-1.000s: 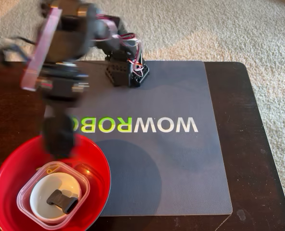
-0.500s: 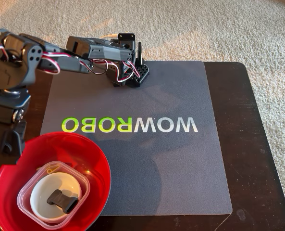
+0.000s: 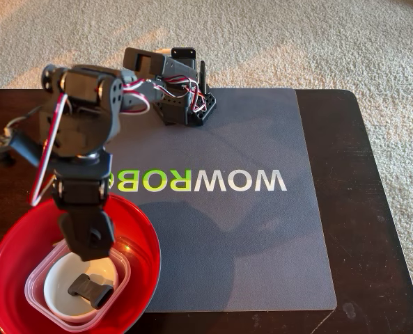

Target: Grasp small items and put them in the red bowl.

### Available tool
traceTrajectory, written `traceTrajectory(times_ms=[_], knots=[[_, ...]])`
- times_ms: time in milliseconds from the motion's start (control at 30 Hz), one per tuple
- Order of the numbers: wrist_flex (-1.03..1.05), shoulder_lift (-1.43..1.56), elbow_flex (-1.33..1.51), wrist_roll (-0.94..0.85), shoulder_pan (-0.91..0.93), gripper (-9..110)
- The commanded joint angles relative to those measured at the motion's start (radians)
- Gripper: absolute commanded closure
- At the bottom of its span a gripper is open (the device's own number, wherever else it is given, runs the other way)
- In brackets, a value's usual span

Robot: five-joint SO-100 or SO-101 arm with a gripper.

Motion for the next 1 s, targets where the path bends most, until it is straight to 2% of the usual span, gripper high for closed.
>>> traceTrajectory(times_ms=[0, 133, 267, 367, 567, 733, 967], knots=[[0.000, -0.043, -0.028, -0.011, 0.005, 101], [0.000, -0.143, -0.078, -0.008, 0.032, 99], [0.002, -0.158, -0.078, -0.009, 0.046, 80], [0.003, -0.110, -0.074, -0.014, 0.043, 73], [0.005, 0.112, 0.023, -0.018, 0.018, 71], [0.005, 0.416, 0.314, -0.051, -0.055, 71], [-0.006, 0.811, 0.977, -0.127, -0.236, 71]])
